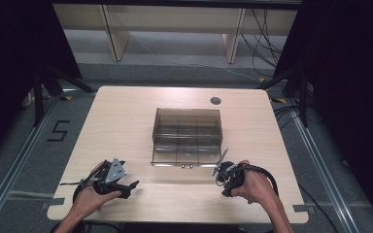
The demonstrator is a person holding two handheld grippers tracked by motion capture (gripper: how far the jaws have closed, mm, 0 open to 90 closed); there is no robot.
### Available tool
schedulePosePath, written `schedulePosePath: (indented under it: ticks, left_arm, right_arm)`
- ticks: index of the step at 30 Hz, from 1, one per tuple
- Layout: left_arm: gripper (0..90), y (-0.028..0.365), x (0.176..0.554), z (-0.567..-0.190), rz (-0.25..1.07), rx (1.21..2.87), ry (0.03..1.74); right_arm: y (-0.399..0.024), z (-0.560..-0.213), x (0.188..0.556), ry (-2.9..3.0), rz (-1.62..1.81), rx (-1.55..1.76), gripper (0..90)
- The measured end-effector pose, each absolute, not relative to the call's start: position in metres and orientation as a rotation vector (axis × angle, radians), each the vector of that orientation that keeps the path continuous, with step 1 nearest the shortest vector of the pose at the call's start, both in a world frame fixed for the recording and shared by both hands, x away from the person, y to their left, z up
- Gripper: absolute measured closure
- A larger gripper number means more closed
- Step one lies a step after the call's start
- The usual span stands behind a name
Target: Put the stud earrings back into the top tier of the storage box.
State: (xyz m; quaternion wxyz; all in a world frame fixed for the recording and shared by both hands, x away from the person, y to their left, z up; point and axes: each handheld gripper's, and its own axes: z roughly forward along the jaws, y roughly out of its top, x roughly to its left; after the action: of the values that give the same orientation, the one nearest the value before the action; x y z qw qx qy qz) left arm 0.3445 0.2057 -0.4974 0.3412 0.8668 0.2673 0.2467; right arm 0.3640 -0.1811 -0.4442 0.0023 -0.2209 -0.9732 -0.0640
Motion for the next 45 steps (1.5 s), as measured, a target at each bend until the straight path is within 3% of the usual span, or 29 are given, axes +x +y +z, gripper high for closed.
schedulePosePath:
  ticks: [29,35,45]
  left_arm:
    - [15.3,0.206,0.345,-0.497,0.656,2.249,0.681]
    - [15.3,0.204,0.344,-0.498,0.652,2.234,0.702]
    - [15.3,0.206,0.345,-0.496,0.651,2.266,0.666]
  right_arm:
    - [-0.170,-0.474,0.372,-3.043,-0.018,-0.710,78.3]
    - [-0.169,-0.475,0.374,-3.044,0.015,-0.719,85.8]
    - [-0.172,-0.473,0.375,-3.020,0.022,-0.727,87.0]
